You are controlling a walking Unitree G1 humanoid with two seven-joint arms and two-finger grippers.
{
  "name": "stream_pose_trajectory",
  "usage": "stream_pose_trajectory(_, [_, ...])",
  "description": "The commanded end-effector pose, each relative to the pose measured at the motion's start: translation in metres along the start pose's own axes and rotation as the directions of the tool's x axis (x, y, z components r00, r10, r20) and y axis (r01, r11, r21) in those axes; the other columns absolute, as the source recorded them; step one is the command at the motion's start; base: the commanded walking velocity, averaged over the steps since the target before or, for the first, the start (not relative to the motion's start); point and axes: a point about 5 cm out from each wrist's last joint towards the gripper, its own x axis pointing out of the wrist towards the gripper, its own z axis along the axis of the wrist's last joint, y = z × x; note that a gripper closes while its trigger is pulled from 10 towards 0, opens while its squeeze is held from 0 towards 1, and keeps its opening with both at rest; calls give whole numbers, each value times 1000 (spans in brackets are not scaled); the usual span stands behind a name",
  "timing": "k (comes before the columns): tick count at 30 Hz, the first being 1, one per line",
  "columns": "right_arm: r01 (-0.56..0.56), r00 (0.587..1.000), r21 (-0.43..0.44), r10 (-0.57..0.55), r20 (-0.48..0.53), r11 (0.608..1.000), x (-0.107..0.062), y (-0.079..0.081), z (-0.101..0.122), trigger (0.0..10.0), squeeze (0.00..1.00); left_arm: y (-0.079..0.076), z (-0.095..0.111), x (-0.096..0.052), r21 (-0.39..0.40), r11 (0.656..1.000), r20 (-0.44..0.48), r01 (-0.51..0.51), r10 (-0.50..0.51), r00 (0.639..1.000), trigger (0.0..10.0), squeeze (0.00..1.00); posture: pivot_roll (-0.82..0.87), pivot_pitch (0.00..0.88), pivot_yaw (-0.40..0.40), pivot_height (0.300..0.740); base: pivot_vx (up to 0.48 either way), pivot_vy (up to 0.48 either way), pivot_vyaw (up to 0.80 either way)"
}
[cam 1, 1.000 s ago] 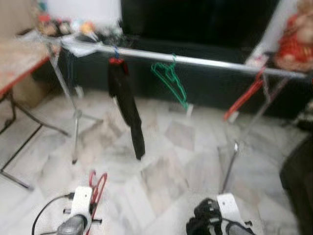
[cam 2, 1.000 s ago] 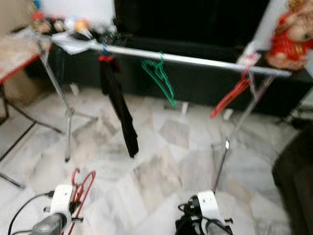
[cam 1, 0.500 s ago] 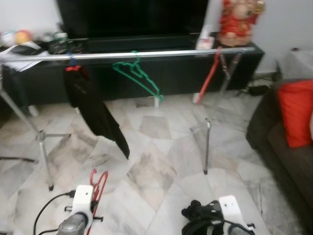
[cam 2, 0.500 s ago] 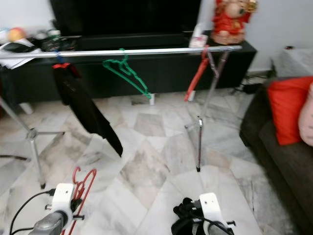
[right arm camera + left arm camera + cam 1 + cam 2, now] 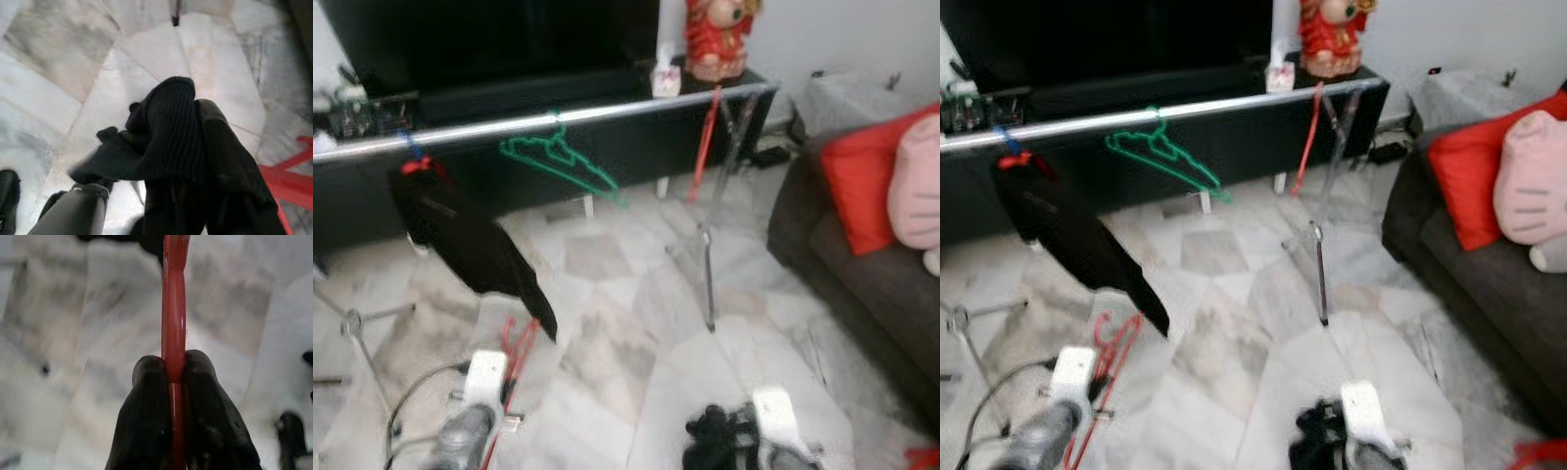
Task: Hang hanger
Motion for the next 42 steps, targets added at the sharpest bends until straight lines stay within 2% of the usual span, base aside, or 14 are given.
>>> stream_pose_trajectory(1, [41,999,8,-41,7,999,0,-11,-1,10000,0,-7,-2,0,-14,1000,-6,23,-23,1000,10000,0,-78,57,6,740,0,0,0])
stream_pose_trajectory(13, [84,996,37,-85,30,996,-1,-13,-1,10000,0,-7,-3,0,-12,1000,-7,25,-26,1000,10000,0,-75,54,4,740,0,0,0])
stream_pose_trajectory(24, [128,991,57,-130,39,990,-2,-14,-2,10000,0,-7,-3,0,-18,999,-5,30,-30,1000,10000,0,-78,46,5,740,-308,0,0])
stream_pose_trajectory(27, [135,989,78,-139,43,988,-3,-14,-2,10000,0,-7,-3,0,-22,999,-4,30,-30,1000,10000,0,-80,42,5,740,-346,0,0])
stream_pose_trajectory(28, [137,989,123,-142,34,983,-3,-14,-3,10000,0,-7,-3,0,-24,999,-3,31,-31,1000,10000,0,-86,38,4,740,-356,0,0])
stream_pose_trajectory(29, [139,989,132,-145,33,981,-3,-14,-3,10000,0,-7,-3,0,-25,999,-3,31,-31,1000,10000,0,-86,36,2,740,-360,0,0])
stream_pose_trajectory(33, [149,986,125,-156,52,981,-4,-15,-2,10000,0,-8,-4,-1,-29,999,-1,31,-31,1000,10000,0,-86,30,2,740,-358,0,0])
stream_pose_trajectory(34, [155,984,124,-165,70,980,-2,-19,3,10000,0,-8,-4,-1,-30,999,-1,31,-31,1000,10000,0,-86,27,0,740,-360,0,0])
stream_pose_trajectory(36, [193,954,133,-218,207,972,10,-51,60,10000,0,-9,-4,-1,-31,999,-1,31,-31,1000,10000,0,-86,26,0,740,-360,0,0])
stream_pose_trajectory(37, [200,943,142,-230,241,969,11,-60,78,10000,0,-9,-4,-1,-31,999,-1,31,-31,1000,10000,0,-85,25,-1,740,-360,0,0])
stream_pose_trajectory(38, [203,936,151,-237,259,967,12,-66,89,10000,0,-9,-4,-1,-32,999,0,31,-31,1000,10000,0,-82,24,-2,740,-360,0,0])
stream_pose_trajectory(42, [213,930,156,-249,271,965,12,-71,96,10000,0,-9,-5,-1,-33,999,0,29,-29,1000,10000,0,-77,20,-3,740,-360,0,-548])
